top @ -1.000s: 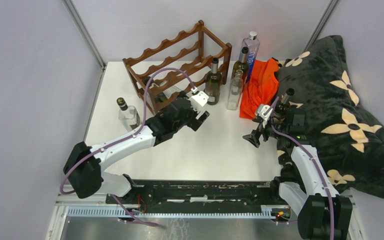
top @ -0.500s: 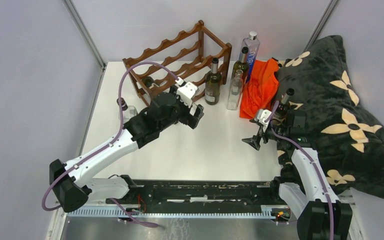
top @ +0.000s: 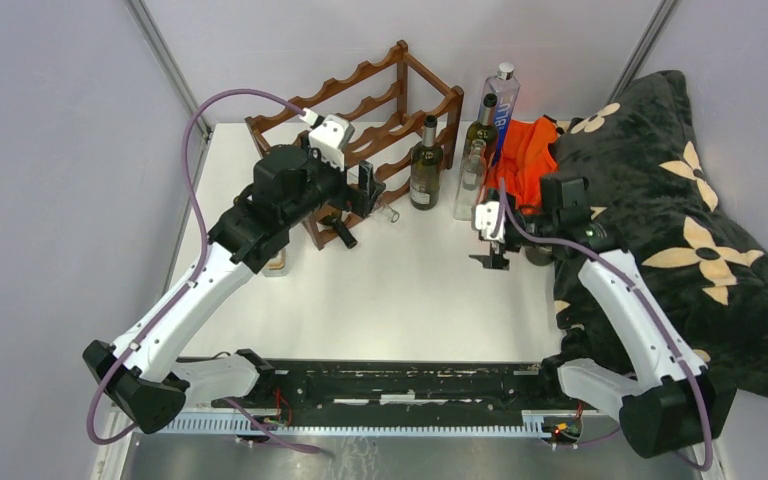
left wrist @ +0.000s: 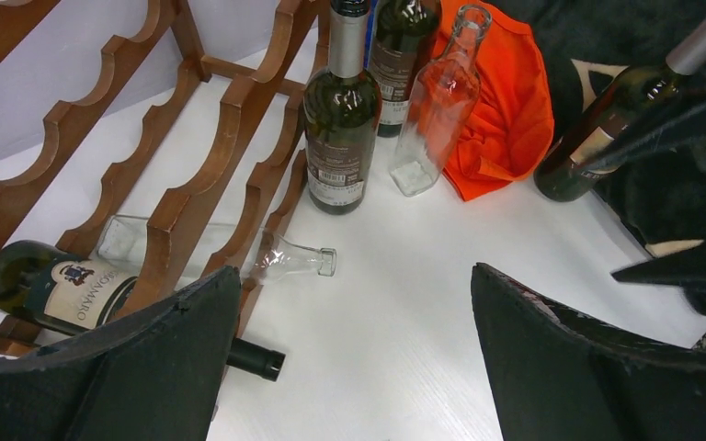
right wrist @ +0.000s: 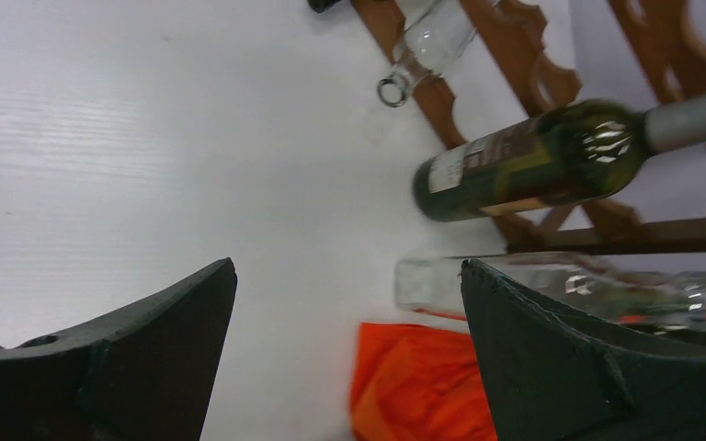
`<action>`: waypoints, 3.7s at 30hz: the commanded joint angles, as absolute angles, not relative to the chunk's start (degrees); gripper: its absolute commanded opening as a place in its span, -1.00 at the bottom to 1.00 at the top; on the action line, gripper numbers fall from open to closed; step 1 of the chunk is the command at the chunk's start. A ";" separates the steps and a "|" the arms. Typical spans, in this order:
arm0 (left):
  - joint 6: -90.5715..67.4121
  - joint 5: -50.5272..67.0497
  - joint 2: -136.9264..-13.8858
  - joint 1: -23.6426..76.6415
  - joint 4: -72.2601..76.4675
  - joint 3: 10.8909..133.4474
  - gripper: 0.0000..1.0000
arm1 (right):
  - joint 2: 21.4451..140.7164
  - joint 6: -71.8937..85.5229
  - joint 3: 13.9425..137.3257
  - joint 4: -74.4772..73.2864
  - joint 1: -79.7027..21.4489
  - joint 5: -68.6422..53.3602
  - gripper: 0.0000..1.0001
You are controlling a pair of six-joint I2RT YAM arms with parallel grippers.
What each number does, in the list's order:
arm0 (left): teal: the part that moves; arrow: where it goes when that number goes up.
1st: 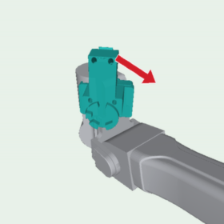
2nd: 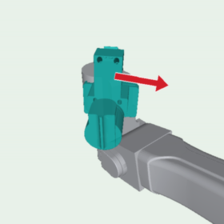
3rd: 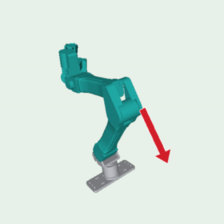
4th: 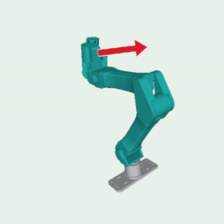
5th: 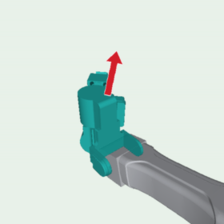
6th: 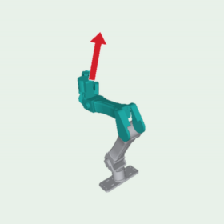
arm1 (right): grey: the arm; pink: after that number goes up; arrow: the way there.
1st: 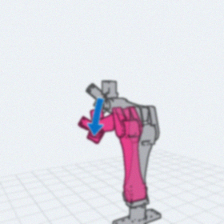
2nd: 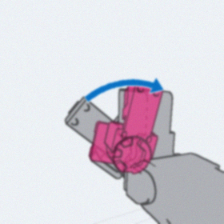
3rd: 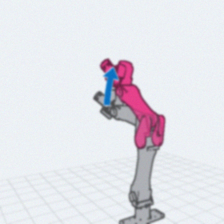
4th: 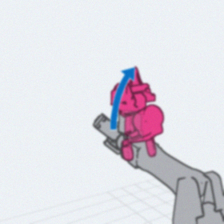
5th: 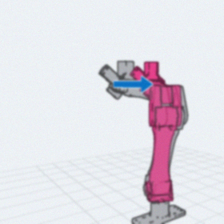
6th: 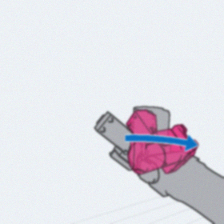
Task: Put the wine bottle on the wine rack
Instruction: Place the wine bottle in the wine rack.
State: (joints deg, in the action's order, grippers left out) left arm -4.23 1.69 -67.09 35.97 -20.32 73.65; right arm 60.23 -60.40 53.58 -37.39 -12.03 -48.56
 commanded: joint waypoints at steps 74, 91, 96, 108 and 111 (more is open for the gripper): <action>7.01 -15.29 -43.53 32.87 -2.37 54.41 1.00 | 110.59 -24.72 70.36 7.25 -42.79 2.10 -0.87; 7.26 -14.77 -43.33 32.14 -1.93 53.98 1.00 | 111.05 -8.46 62.65 22.58 -46.06 10.50 -1.00; 7.59 -14.86 -43.15 32.08 -1.82 53.91 1.00 | 113.25 -6.53 65.09 23.03 -46.08 10.21 -1.00; 7.78 -14.51 -43.15 32.01 -1.85 53.79 1.00 | 117.17 -4.16 68.67 22.71 -46.04 8.87 -1.00; 7.79 -14.44 -43.24 31.99 -1.85 53.83 1.00 | 117.77 -3.79 68.84 22.71 -46.04 8.79 -1.00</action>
